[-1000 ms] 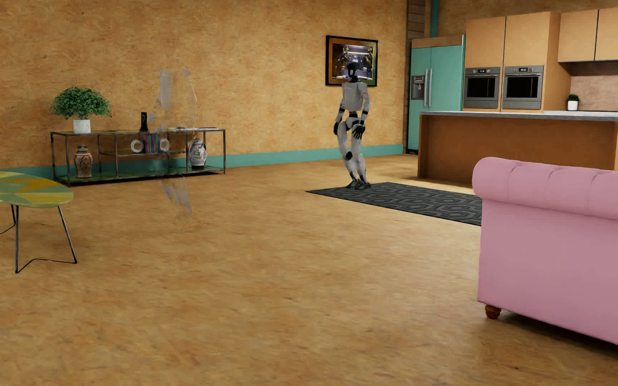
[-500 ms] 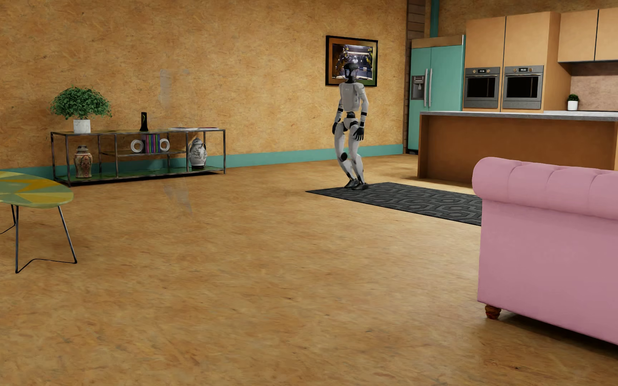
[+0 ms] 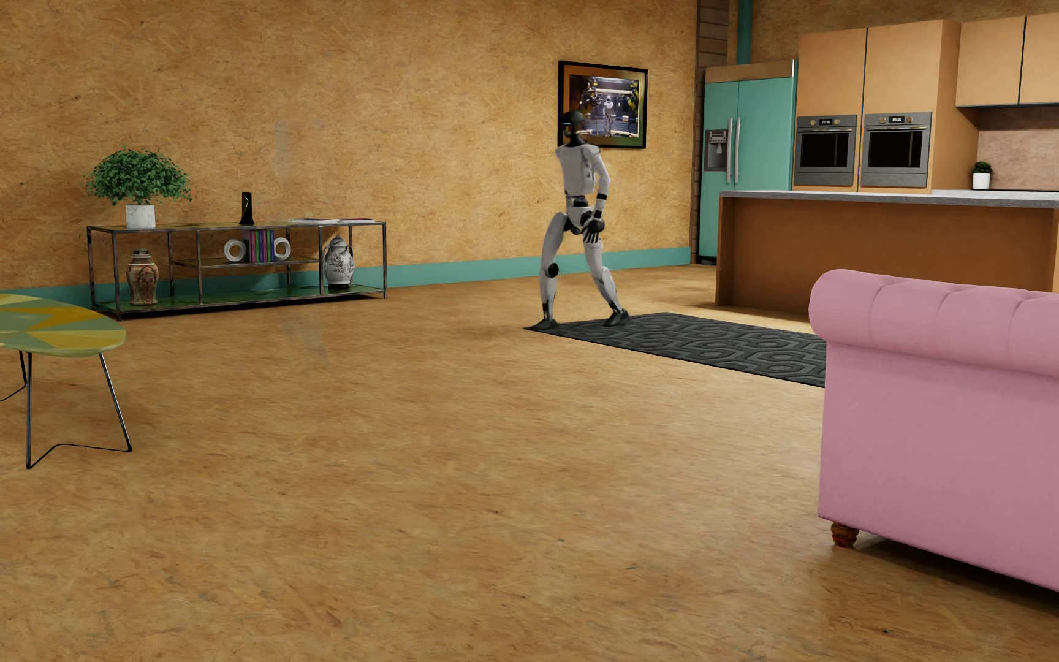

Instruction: Move towards the cyan table

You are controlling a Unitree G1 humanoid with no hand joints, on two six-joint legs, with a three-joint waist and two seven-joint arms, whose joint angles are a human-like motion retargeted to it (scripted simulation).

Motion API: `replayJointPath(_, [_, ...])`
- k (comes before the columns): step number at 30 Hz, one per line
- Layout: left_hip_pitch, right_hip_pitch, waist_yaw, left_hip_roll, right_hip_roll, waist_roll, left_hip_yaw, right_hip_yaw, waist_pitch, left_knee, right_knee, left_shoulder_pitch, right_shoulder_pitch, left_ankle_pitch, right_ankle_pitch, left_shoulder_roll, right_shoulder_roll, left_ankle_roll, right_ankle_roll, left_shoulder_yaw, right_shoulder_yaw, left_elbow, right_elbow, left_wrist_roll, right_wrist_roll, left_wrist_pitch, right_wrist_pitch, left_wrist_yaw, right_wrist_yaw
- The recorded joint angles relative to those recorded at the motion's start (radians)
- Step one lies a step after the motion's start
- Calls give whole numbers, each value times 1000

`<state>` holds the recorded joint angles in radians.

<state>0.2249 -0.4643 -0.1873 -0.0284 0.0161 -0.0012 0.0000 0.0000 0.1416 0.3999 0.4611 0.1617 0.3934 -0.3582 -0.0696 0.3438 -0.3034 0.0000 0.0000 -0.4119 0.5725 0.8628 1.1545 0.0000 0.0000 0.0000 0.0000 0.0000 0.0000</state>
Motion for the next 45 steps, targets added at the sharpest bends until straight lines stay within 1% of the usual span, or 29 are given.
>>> replayJointPath(2, [29,-16,32,33,29,49,0,0,-5,18,84,35,-28,83,97,-27,-5,0,0,33,-14,-3,-1,0,0,0,0,0,0])
replayJointPath(5, [-30,67,74,49,82,94,0,0,-21,212,128,106,-112,378,6,-41,-29,0,0,-42,-51,62,-45,0,0,0,0,0,0])
replayJointPath(6, [-106,120,80,49,97,105,0,0,-19,356,117,121,-147,475,-34,-40,-41,0,0,-87,-79,83,-76,0,0,0,0,0,0])
replayJointPath(7, [-199,171,90,40,114,115,0,0,-14,530,105,132,-184,512,-70,-40,-57,0,0,-134,-113,98,-113,0,0,0,0,0,0])
replayJointPath(8, [-299,220,107,22,130,121,0,0,-7,714,93,142,-220,466,-100,-40,-75,0,0,-172,-150,111,-157,0,0,0,0,0,0])
replayJointPath(9, [-400,265,131,-2,136,115,0,0,-4,872,82,154,-254,377,-123,-40,-90,0,0,-199,-177,120,-204,0,0,0,0,0,0])
replayJointPath(10, [-490,318,158,-9,162,126,0,0,4,972,58,154,-280,301,-143,-57,-109,0,0,-197,-278,165,-248,0,0,0,0,0,0])
replayJointPath(12, [-646,412,215,-26,174,108,0,0,4,958,34,168,-330,297,-192,-61,-126,0,0,-208,-345,206,-322,0,0,0,0,0,0])
replayJointPath(13, [-697,463,240,-29,174,94,0,0,6,841,20,173,-354,339,-216,-61,-130,0,0,-204,-368,218,-351,0,0,0,0,0,0])
replayJointPath(15, [-723,571,281,-21,170,68,0,0,8,455,-19,180,-393,406,-264,-59,-129,0,0,-185,-391,225,-396,0,0,0,0,0,0])
replayJointPath(16, [-703,625,298,-13,168,60,0,0,6,253,-35,180,-405,386,-293,-58,-126,0,0,-176,-397,220,-412,0,0,0,0,0,0])
replayJointPath(18, [-634,702,342,21,164,54,0,0,-1,-34,-33,166,-412,222,-343,-56,-116,0,0,-163,-393,212,-433,0,0,0,0,0,0])
replayJointPath(19, [-605,726,367,39,154,50,0,0,-5,-51,-17,154,-408,152,-343,-57,-110,0,0,-152,-381,211,-435,0,0,0,0,0,0])
replayJointPath(20, [-594,743,378,40,137,40,0,0,-10,-46,1,140,-398,183,-318,-57,-100,0,0,-143,-366,213,-426,0,0,0,0,0,0])
replayJointPath(22, [-606,757,332,-27,95,-11,0,0,-25,8,52,98,-354,400,-180,-49,-64,0,0,-149,-344,232,-364,0,0,0,0,0,0])
replayJointPath(23, [-593,750,293,-65,78,-36,0,0,-34,43,110,71,-318,435,-59,-40,-45,0,0,-174,-328,245,-312,0,0,0,0,0,0])
replayJointPath(25, [-504,675,222,-93,49,-57,0,0,-42,59,325,14,-244,371,217,-18,-29,0,0,-206,-257,235,-186,0,0,0,0,0,0])
replayJointPath(26, [-449,605,192,-101,31,-66,0,0,-42,48,457,-13,-213,323,257,-2,-26,0,0,-189,-217,199,-123,0,0,0,0,0,0])
replayJointPath(27, [-395,524,170,-111,14,-77,0,0,-41,33,586,-36,-180,277,199,17,-25,0,0,-150,-187,146,-75,0,0,0,0,0,0])
replayJointPath(28, [-345,437,150,-117,2,-83,0,0,-40,22,695,-56,-143,236,94,34,-23,0,0,-98,-166,87,-40,0,0,0,0,0,0])
replayJointPath(30, [-254,278,102,-111,4,-79,0,0,-41,6,788,-95,-68,164,-86,57,-19,0,0,22,-147,-13,12,0,0,0,0,0,0])
replayJointPath(31, [-209,213,77,-104,13,-74,0,0,-41,-2,761,-111,-32,128,-130,61,-18,0,0,82,-138,-56,28,0,0,0,0,0,0])
replayJointPath(34, [-95,90,9,-78,35,-53,0,0,-39,-22,437,-151,47,43,-131,52,-15,0,0,211,-97,-156,34,0,0,0,0,0,0])
replayJointPath(37, [-5,106,-40,-60,10,-56,0,0,-36,-26,22,-164,61,-3,-116,39,9,0,0,199,-61,-217,45,0,0,0,0,0,0])
replayJointPath(39, [34,123,-51,-45,-13,-61,0,0,-41,-6,-73,-148,40,-4,-122,22,21,0,0,135,-33,-219,41,0,0,0,0,0,0])
replayJointPath(40, [55,126,-50,-33,-16,-54,0,0,-44,9,-44,-125,25,11,-75,8,24,0,0,97,-44,-205,32,0,0,0,0,0,0])
replayJointPath(42, [81,136,-24,4,8,-13,0,0,-60,62,34,-45,-6,97,92,-25,17,0,0,35,-123,-138,-5,0,0,0,0,0,0])
replayJointPath(43, [74,154,2,23,33,13,0,0,-69,123,65,6,-20,182,115,-40,7,0,0,6,-169,-80,-38,0,0,0,0,0,0])
replayJointPath(45, [-20,239,54,56,74,53,0,0,-72,348,89,96,-48,406,53,-54,-26,0,0,-71,-244,77,-131,0,0,0,0,0,0])
